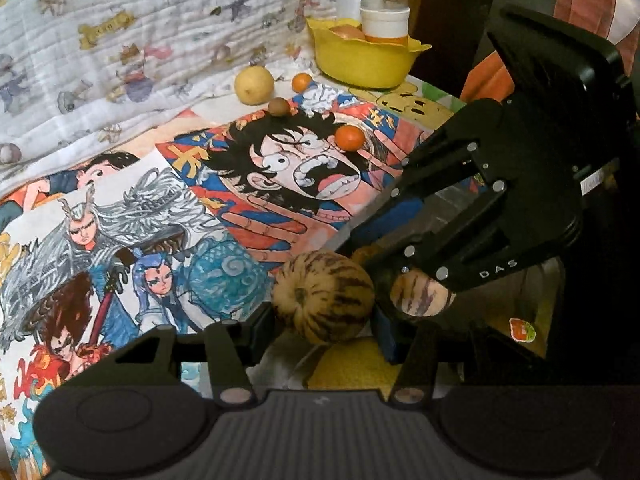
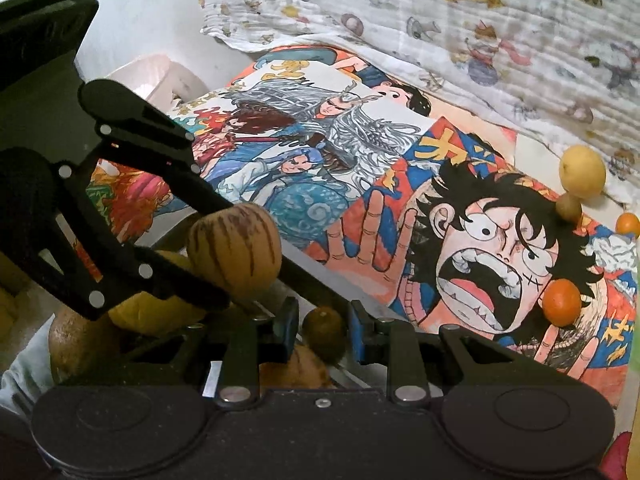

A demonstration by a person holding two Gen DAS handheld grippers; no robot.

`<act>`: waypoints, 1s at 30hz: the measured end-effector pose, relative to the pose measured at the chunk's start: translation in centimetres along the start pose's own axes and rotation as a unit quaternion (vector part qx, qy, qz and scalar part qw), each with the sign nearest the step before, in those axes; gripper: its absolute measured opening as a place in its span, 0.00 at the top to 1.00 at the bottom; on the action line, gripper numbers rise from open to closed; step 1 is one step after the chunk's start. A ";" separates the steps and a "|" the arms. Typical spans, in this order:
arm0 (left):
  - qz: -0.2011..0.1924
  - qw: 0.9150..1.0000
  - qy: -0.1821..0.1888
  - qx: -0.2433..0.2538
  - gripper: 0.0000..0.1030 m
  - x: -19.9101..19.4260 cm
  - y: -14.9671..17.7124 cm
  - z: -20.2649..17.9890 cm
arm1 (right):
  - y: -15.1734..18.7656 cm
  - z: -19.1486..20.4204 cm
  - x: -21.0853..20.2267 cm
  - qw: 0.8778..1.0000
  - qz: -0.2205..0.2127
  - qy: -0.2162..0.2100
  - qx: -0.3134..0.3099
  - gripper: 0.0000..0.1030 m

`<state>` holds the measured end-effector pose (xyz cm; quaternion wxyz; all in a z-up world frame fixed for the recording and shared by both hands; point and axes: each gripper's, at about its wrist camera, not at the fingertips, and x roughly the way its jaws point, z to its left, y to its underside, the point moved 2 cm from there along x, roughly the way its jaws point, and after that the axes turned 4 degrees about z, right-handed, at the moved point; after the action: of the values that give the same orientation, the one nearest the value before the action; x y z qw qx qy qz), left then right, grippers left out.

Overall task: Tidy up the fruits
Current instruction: 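Carry the striped fruit and small potato back over the metal tray, then open the left tool to drop the striped fruit while the right tool releases the potato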

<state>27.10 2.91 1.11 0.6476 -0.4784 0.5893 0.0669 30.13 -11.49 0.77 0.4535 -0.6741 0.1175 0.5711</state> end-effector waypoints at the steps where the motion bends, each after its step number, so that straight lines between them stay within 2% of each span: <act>1: 0.002 1.000 0.002 -0.001 0.45 0.1 -0.1 0.0 | 0.0 -0.2 -0.1 1.000 0.001 -0.001 0.003 0.72; 14: 0.020 1.000 0.018 -0.007 0.47 1.1 -0.3 -0.5 | 0.4 -1.4 -0.7 1.000 -0.001 0.001 0.015 0.70; 21: 0.021 1.000 0.015 -0.004 0.48 1.2 -0.2 -0.8 | 0.9 -1.9 -1.2 0.999 -0.012 0.006 0.030 0.70; 27: 0.016 1.000 0.010 -0.015 0.46 0.6 0.0 -0.9 | 1.8 -2.6 -2.5 0.998 -0.034 0.011 0.052 0.61; 30: 0.011 1.000 0.006 -0.024 0.39 0.0 0.4 -1.2 | 2.5 -2.8 -3.4 0.997 -0.043 0.015 0.061 0.55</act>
<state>26.04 2.30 1.10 0.6321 -0.4874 0.5964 0.0851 29.22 -16.22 2.42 0.5156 -0.6582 0.1299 0.5329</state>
